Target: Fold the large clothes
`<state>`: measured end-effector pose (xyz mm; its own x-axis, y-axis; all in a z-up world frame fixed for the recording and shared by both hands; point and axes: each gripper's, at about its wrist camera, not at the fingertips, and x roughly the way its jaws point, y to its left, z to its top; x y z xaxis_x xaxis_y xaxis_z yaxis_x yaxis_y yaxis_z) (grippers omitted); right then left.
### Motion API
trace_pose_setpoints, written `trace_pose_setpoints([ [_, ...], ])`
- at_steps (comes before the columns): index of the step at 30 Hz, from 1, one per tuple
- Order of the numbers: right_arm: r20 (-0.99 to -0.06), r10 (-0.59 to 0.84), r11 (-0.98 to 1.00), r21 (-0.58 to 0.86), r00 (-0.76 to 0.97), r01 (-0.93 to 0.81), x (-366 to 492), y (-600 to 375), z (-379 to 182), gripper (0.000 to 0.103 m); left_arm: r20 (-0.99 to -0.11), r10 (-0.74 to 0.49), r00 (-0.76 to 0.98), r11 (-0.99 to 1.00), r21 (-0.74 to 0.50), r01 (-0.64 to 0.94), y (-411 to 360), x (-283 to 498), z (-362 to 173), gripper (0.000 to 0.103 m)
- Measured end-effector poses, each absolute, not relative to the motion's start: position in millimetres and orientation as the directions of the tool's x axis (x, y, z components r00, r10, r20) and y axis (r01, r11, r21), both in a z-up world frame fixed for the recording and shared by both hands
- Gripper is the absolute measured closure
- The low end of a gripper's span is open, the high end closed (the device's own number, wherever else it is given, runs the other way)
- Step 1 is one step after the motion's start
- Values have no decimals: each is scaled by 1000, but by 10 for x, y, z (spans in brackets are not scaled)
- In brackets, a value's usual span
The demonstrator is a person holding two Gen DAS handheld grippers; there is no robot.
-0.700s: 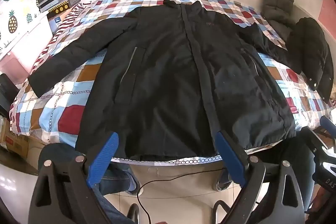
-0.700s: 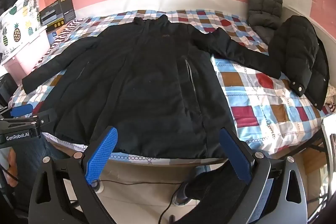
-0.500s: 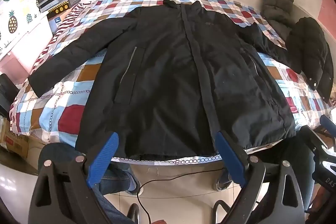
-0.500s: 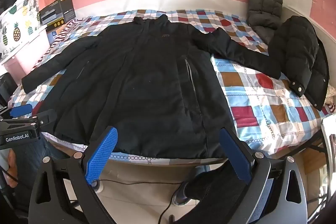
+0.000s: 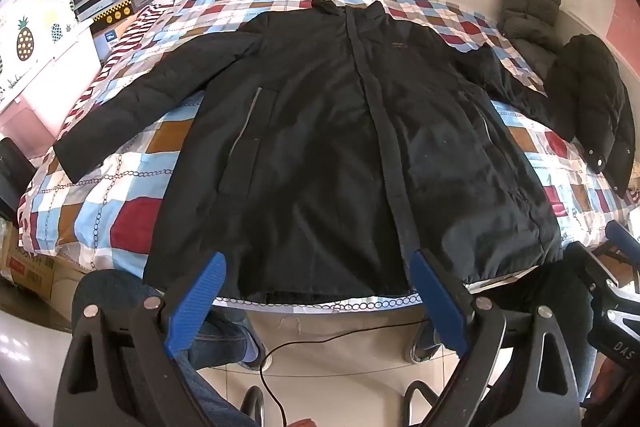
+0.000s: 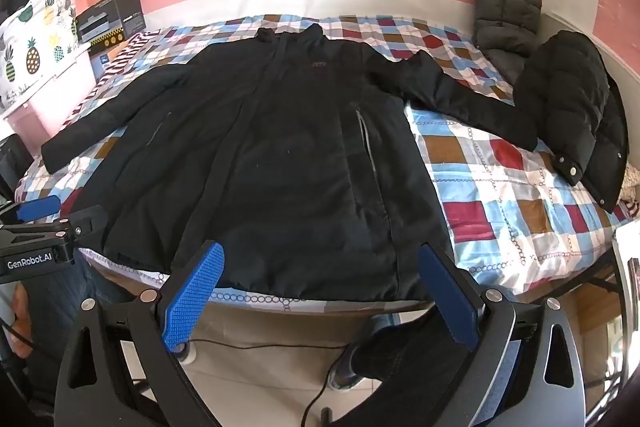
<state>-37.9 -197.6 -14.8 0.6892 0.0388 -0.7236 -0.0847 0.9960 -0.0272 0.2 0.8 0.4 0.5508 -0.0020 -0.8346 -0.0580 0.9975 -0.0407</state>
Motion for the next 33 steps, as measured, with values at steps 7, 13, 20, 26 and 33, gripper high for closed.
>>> trace_pose_setpoints([
  [7,-728,35,996,-34,685,-87,-391,-1964,-165,5,-836,-4,549,997,-43,-58,-16,-33,-11,8],
  [13,-735,32,995,-40,677,-91,-374,-1947,-196,5,-836,-5,549,997,-43,-57,-13,-29,-9,8],
  [20,-736,31,995,-40,676,-90,-365,-1944,-194,5,-837,-7,548,997,-46,-57,-9,-25,-8,8],
  [26,-739,31,995,-42,673,-92,-360,-1934,-198,5,-837,-8,547,997,-47,-57,-7,-25,-8,8],
  [33,-738,28,995,-43,674,-89,-355,-1929,-195,5,-837,-9,547,997,-47,-57,-5,-27,-10,8],
])
